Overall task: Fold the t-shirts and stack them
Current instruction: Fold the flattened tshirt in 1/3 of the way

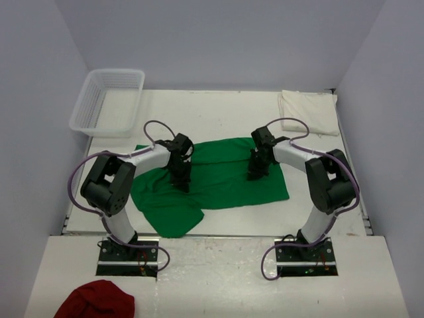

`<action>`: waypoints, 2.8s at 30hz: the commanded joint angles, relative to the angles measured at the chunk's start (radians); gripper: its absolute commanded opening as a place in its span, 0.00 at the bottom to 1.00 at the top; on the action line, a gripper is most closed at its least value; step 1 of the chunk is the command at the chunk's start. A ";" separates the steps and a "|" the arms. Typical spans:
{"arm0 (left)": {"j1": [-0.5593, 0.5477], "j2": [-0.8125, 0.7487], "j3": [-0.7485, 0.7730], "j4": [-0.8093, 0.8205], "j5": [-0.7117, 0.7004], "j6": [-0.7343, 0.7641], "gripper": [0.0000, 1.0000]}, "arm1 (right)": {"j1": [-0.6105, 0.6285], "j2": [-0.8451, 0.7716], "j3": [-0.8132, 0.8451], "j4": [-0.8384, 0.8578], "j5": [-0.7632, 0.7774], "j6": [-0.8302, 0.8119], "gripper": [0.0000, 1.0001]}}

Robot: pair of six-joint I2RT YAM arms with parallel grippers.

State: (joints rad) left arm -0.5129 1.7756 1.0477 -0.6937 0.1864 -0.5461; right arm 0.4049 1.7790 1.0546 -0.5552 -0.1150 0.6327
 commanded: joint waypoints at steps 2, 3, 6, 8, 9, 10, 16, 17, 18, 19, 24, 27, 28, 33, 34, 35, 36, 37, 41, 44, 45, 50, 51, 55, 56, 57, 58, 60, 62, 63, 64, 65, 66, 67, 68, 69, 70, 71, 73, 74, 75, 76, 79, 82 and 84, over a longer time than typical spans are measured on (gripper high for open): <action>-0.004 -0.008 -0.103 -0.076 -0.099 -0.017 0.00 | 0.028 -0.007 -0.111 -0.040 0.029 0.048 0.00; -0.004 -0.011 -0.107 -0.075 -0.100 -0.018 0.00 | 0.031 -0.016 -0.132 -0.038 0.023 0.048 0.00; -0.004 -0.012 -0.112 -0.076 -0.111 -0.015 0.00 | 0.046 -0.059 -0.172 -0.054 0.034 0.071 0.00; -0.004 -0.011 -0.109 -0.072 -0.108 -0.017 0.00 | 0.051 -0.098 -0.191 -0.067 0.034 0.090 0.00; -0.004 -0.011 -0.107 -0.073 -0.107 -0.017 0.00 | 0.054 -0.113 -0.212 -0.065 0.025 0.091 0.00; -0.004 -0.015 -0.104 -0.072 -0.107 -0.018 0.00 | 0.055 -0.128 -0.219 -0.068 0.025 0.093 0.00; -0.004 -0.012 -0.074 -0.089 -0.119 -0.011 0.00 | 0.069 -0.245 -0.243 -0.118 0.034 0.105 0.00; -0.004 -0.008 -0.069 -0.090 -0.119 -0.006 0.00 | 0.074 -0.262 -0.234 -0.124 0.037 0.102 0.00; -0.004 -0.004 -0.058 -0.093 -0.125 -0.005 0.00 | 0.077 -0.271 -0.228 -0.124 0.050 0.095 0.00; -0.004 -0.002 -0.052 -0.101 -0.130 -0.003 0.00 | 0.083 -0.280 -0.220 -0.133 0.075 0.084 0.00; -0.004 -0.042 -0.005 -0.125 -0.156 -0.006 0.00 | 0.089 -0.371 -0.121 -0.141 0.113 0.027 0.20; -0.004 -0.070 0.015 -0.141 -0.156 -0.006 0.00 | 0.089 -0.371 -0.006 -0.212 0.133 0.007 0.66; -0.004 -0.074 0.021 -0.151 -0.153 -0.006 0.00 | 0.089 -0.356 0.055 -0.254 0.164 0.009 0.75; -0.006 -0.116 0.041 -0.156 -0.125 0.006 0.00 | 0.028 -0.250 0.165 -0.310 0.173 0.048 0.89; -0.006 -0.119 0.046 -0.158 -0.125 0.011 0.00 | 0.015 -0.204 0.177 -0.322 0.166 0.058 0.88; -0.006 -0.120 0.052 -0.159 -0.123 0.020 0.00 | -0.004 -0.185 0.191 -0.322 0.143 0.062 0.86; -0.006 -0.119 0.069 -0.164 -0.120 0.026 0.00 | -0.011 -0.172 0.194 -0.318 0.143 0.077 0.84; -0.004 -0.119 0.077 -0.164 -0.116 0.032 0.00 | -0.014 -0.156 0.194 -0.318 0.146 0.093 0.80; -0.006 -0.128 0.135 -0.155 -0.099 0.060 0.00 | -0.018 -0.090 0.162 -0.327 0.138 0.154 0.43; -0.006 -0.108 0.193 -0.150 -0.084 0.086 0.00 | -0.020 -0.075 0.127 -0.309 0.130 0.183 0.44; -0.006 -0.098 0.208 -0.150 -0.082 0.090 0.00 | -0.018 -0.075 0.121 -0.307 0.126 0.197 0.45; -0.006 0.014 0.320 -0.129 -0.047 0.120 0.00 | -0.020 -0.078 0.073 -0.288 0.121 0.229 0.53; -0.004 0.033 0.339 -0.119 -0.016 0.124 0.00 | -0.021 -0.075 0.067 -0.284 0.124 0.231 0.53; -0.003 0.143 0.452 -0.116 0.018 0.136 0.00 | -0.031 -0.058 0.073 -0.281 0.140 0.232 0.54; -0.004 0.156 0.466 -0.112 0.027 0.138 0.00 | -0.034 -0.055 0.079 -0.282 0.143 0.232 0.54; -0.003 0.182 0.478 -0.109 0.027 0.143 0.00 | -0.043 -0.049 0.090 -0.282 0.143 0.232 0.54; -0.004 0.194 0.498 -0.107 0.027 0.146 0.00 | -0.049 -0.044 0.097 -0.282 0.143 0.232 0.54; -0.004 0.225 0.520 -0.109 0.027 0.159 0.00 | -0.055 -0.030 0.114 -0.284 0.147 0.229 0.54; -0.001 0.240 0.537 -0.106 0.024 0.167 0.00 | -0.061 -0.024 0.125 -0.282 0.155 0.226 0.54; 0.001 0.255 0.543 -0.102 0.025 0.173 0.00 | -0.064 -0.012 0.133 -0.284 0.153 0.228 0.53; 0.001 0.266 0.554 -0.105 0.022 0.173 0.00 | -0.069 -0.004 0.136 -0.284 0.150 0.229 0.53; 0.008 0.275 0.557 -0.109 0.022 0.173 0.00 | -0.069 0.003 0.137 -0.284 0.147 0.229 0.53; 0.013 0.292 0.563 -0.107 0.028 0.170 0.00 | -0.071 0.011 0.145 -0.284 0.146 0.226 0.52; 0.020 0.300 0.566 -0.101 0.034 0.169 0.00 | -0.071 0.025 0.150 -0.284 0.144 0.223 0.51; 0.024 0.306 0.568 -0.098 0.038 0.167 0.00 | -0.071 0.031 0.151 -0.282 0.143 0.223 0.51; 0.025 0.321 0.580 -0.098 0.038 0.169 0.00 | -0.071 0.039 0.159 -0.281 0.141 0.222 0.49; 0.031 0.332 0.589 -0.107 0.033 0.169 0.00 | -0.071 0.052 0.163 -0.281 0.141 0.220 0.49; 0.034 0.343 0.600 -0.113 0.031 0.169 0.00 | -0.072 0.060 0.168 -0.281 0.138 0.220 0.48; 0.042 0.367 0.612 -0.112 0.027 0.160 0.00 | -0.071 0.074 0.180 -0.282 0.136 0.222 0.46; 0.043 0.375 0.617 -0.113 0.022 0.158 0.00 | -0.071 0.080 0.183 -0.282 0.135 0.225 0.45; 0.045 0.395 0.630 -0.118 0.016 0.153 0.00 | -0.071 0.080 0.188 -0.282 0.135 0.223 0.43; 0.050 0.406 0.638 -0.124 0.009 0.152 0.00 | -0.071 0.080 0.189 -0.282 0.135 0.228 0.42; 0.053 0.427 0.631 -0.133 0.002 0.146 0.00 | -0.071 0.085 0.197 -0.287 0.133 0.229 0.21; 0.053 0.432 0.614 -0.125 0.002 0.146 0.00 | -0.071 0.088 0.199 -0.288 0.135 0.229 0.13; 0.053 0.432 0.606 -0.124 -0.002 0.143 0.00 | -0.071 0.086 0.196 -0.288 0.141 0.231 0.13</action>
State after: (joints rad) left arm -0.4648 2.1784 1.6585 -0.8249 0.2050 -0.4076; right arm 0.3382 1.8622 1.2201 -0.8413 0.0093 0.8482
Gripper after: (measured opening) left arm 0.002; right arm 0.131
